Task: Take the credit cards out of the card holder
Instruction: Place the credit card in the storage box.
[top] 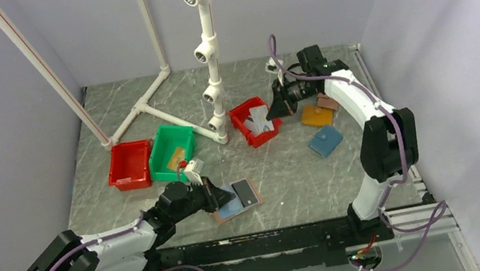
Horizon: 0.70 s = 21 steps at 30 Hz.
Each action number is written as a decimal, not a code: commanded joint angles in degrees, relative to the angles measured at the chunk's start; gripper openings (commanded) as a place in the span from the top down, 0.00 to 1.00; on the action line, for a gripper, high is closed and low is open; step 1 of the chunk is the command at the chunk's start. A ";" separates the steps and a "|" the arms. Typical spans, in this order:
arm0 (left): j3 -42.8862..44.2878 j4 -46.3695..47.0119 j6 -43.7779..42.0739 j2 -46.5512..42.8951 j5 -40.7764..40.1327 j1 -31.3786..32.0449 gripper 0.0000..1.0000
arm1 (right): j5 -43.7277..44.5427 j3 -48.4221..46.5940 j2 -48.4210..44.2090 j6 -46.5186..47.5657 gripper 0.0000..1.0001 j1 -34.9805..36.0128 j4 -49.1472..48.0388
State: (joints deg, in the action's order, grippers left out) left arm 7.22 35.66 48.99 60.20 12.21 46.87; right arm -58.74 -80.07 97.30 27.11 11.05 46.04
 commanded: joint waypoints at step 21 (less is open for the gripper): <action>1.20 2.29 1.85 -2.20 1.58 -0.29 1.00 | 32.58 -20.17 14.87 -11.06 0.77 2.85 -0.64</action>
State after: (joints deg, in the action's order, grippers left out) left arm 7.22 36.64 50.35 59.68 12.84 46.78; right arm -38.30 -96.71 112.95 19.73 14.59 47.92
